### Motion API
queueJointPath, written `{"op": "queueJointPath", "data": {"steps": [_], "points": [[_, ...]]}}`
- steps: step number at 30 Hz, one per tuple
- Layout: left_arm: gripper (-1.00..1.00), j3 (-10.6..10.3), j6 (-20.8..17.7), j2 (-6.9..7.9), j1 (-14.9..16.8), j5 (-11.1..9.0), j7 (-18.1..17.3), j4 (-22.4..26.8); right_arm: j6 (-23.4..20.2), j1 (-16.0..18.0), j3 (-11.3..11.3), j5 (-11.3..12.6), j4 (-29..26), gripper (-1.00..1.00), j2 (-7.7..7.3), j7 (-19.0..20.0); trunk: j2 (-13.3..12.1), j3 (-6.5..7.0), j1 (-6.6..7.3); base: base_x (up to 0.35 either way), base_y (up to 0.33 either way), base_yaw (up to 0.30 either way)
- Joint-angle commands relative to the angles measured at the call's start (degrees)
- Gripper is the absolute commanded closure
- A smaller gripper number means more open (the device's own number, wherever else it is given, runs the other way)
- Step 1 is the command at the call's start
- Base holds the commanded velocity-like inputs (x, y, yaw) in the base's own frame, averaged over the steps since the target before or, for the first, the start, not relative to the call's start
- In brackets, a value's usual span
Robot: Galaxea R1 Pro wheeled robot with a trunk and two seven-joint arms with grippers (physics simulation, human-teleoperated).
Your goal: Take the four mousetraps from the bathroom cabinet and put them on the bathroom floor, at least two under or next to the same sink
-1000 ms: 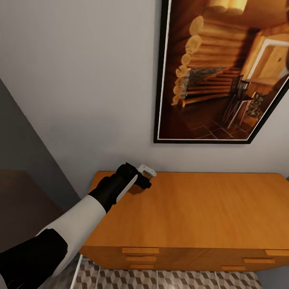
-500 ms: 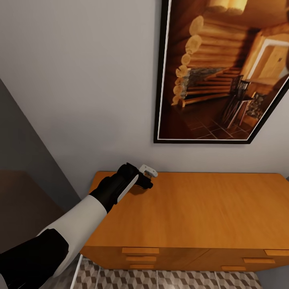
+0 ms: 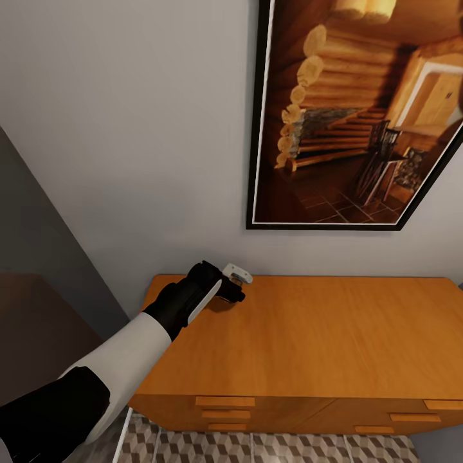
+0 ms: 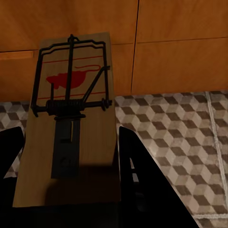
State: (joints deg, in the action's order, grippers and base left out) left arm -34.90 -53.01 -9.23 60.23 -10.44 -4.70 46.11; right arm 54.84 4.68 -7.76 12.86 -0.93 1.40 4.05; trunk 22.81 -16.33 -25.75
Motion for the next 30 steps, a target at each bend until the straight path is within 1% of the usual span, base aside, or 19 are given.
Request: {"op": "queueJointPath", "data": {"steps": [1, 9, 30], "points": [[-1.00, -0.1, -0.2, 0.03, 0.1, -0.2, 0.0, 0.1, 0.2, 0.0, -0.2, 0.6, 0.1, 1.00, 0.00, 0.4, 0.1, -0.13, -0.03, 0.000, 0.000, 0.000], [-1.00, 0.0, -0.1, 0.25, 0.1, -0.2, 0.0, 0.5, 0.2, 0.0, -0.2, 0.6, 0.1, 1.00, 0.00, 0.4, 0.1, -0.52, -0.03, 0.000, 0.000, 0.000], [-1.00, 0.0, -0.1, 0.27, 0.1, -0.2, -0.2, 0.8, 0.2, 0.0, -0.2, 0.6, 0.1, 1.00, 0.00, 0.4, 0.1, -1.84, -0.03, 0.000, 0.000, 0.000]]}}
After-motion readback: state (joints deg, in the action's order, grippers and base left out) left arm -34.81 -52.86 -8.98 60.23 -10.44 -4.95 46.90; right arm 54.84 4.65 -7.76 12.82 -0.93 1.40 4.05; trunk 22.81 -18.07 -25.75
